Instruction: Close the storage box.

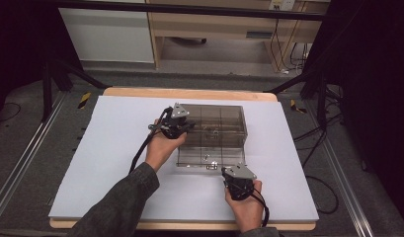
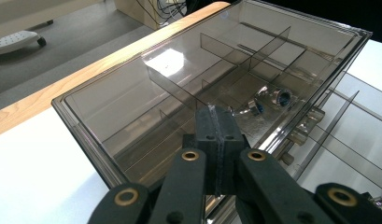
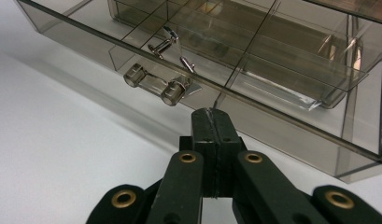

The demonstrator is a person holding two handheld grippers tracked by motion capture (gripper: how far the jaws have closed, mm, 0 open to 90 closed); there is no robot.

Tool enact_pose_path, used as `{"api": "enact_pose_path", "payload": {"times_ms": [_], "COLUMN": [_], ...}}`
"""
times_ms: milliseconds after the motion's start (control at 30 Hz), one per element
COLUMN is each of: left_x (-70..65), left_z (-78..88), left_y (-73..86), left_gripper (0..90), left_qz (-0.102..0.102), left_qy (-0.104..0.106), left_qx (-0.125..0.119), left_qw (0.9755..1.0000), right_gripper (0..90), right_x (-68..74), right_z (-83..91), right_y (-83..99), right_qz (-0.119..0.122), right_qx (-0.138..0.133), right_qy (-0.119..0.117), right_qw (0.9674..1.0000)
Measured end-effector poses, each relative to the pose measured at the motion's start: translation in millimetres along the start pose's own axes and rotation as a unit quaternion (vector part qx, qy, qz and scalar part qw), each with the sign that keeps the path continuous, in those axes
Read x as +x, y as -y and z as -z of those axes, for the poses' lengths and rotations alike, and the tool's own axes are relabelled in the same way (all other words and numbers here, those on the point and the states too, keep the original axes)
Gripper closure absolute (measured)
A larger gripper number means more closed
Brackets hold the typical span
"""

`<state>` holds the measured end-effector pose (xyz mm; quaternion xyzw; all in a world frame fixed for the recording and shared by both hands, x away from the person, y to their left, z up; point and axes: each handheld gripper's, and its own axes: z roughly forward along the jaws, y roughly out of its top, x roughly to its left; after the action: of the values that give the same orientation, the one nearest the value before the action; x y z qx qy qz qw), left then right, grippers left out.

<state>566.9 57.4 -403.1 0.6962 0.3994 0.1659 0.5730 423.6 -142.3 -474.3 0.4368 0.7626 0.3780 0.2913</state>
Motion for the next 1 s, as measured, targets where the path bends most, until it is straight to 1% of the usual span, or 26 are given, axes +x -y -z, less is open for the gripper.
{"api": "enact_pose_path", "payload": {"times_ms": [100,300,400,600,733,767,867,1000], "left_x": [-0.2,-0.1,-0.1,-0.3,0.4,0.4,-0.4,-0.4], "left_z": [-0.5,-0.5,-0.5,-0.5,-0.6,-0.6,-0.7,-0.3], "left_y": [0.0,0.0,0.0,0.0,-0.8,-1.0,-1.2,-1.3], "left_gripper": [90.0,90.0,90.0,90.0,90.0,90.0,90.0,90.0], "left_qz": [0.001,0.000,0.000,-0.002,0.001,0.001,-0.001,0.001], "left_qy": [-0.001,0.000,0.000,0.000,0.002,0.002,0.000,0.001], "left_qx": [0.000,0.000,0.000,0.001,0.004,0.004,0.006,0.007], "left_qw": [1.0000,1.0000,1.0000,1.0000,1.0000,1.0000,1.0000,1.0000], "right_gripper": [90.0,90.0,90.0,90.0,90.0,90.0,90.0,90.0], "right_x": [-0.1,0.4,0.4,-2.0,-4.1,-4.3,-7.7,-10.6], "right_z": [-1.5,-3.2,-2.7,-5.0,-8.1,-8.7,-11.0,-15.7], "right_y": [-1.1,-2.5,-3.7,-6.3,-7.4,-8.0,-10.1,-11.8], "right_qz": [0.002,0.007,0.010,0.010,0.009,0.004,0.001,-0.003], "right_qx": [-0.004,-0.001,-0.007,-0.011,-0.007,-0.007,-0.010,-0.007], "right_qy": [0.000,0.002,0.003,0.003,0.005,0.007,0.009,0.011], "right_qw": [1.0000,1.0000,0.9999,0.9999,0.9999,0.9999,0.9999,0.9999]}}
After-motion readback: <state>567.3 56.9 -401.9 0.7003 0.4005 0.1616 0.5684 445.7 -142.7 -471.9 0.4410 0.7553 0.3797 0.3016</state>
